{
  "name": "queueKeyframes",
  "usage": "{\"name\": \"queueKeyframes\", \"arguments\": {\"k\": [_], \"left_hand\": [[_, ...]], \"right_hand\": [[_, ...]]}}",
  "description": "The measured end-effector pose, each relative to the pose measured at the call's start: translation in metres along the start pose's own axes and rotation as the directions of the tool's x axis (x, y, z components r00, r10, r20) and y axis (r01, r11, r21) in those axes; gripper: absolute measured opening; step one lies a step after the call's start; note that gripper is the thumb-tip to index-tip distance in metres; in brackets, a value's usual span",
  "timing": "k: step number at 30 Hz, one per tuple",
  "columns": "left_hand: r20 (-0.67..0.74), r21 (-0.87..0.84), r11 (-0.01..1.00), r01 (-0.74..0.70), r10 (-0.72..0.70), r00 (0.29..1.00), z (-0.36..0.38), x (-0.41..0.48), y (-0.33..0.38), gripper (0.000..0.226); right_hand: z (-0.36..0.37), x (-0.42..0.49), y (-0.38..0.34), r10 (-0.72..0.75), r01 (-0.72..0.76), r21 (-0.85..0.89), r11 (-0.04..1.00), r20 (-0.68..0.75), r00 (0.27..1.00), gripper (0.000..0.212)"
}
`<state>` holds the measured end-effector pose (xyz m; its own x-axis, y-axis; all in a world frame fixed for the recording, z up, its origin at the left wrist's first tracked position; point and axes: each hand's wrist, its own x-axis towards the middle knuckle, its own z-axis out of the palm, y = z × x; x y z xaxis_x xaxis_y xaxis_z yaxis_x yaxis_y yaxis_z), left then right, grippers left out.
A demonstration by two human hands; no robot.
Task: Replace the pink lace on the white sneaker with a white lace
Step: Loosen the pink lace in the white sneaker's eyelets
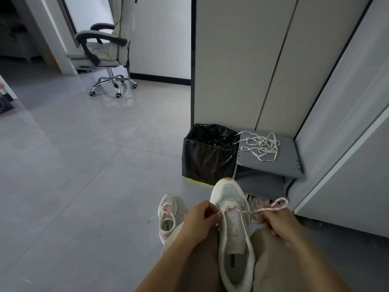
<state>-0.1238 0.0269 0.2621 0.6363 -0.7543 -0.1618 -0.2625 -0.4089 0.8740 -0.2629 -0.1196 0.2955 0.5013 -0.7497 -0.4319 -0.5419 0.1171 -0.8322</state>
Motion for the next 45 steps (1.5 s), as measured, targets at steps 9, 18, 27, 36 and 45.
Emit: {"name": "queueKeyframes", "arguments": {"k": [9, 18, 27, 36, 45], "left_hand": [[-0.056, -0.155, 0.986, -0.064, 0.056, 0.997, -0.004, -0.002, -0.003, 0.019], [0.041, -0.152, 0.986, -0.074, 0.081, 0.996, -0.01, 0.005, 0.016, 0.005], [0.064, 0.129, 0.984, -0.124, 0.117, 0.991, 0.007, 0.0, 0.002, 0.068], [-0.021, -0.071, 0.989, -0.131, 0.13, 0.991, 0.003, -0.005, 0.001, 0.037], [0.008, -0.087, 0.984, -0.156, 0.158, 0.987, -0.002, -0.007, -0.006, 0.035]], "right_hand": [[0.004, -0.018, 0.005, -0.129, 0.113, 0.342, 0.933, 0.026, 0.991, 0.013], [0.054, -0.002, 0.008, -0.762, 0.722, -0.57, 0.393, 0.237, 0.602, 0.035], [0.046, 0.026, -0.001, -0.832, 0.724, -0.683, -0.095, 0.454, 0.318, 0.025], [0.021, 0.025, 0.0, -0.802, 0.87, -0.464, 0.164, 0.451, 0.392, 0.016], [0.045, 0.008, -0.003, -0.782, 0.74, -0.661, 0.125, 0.394, 0.484, 0.03]]}}
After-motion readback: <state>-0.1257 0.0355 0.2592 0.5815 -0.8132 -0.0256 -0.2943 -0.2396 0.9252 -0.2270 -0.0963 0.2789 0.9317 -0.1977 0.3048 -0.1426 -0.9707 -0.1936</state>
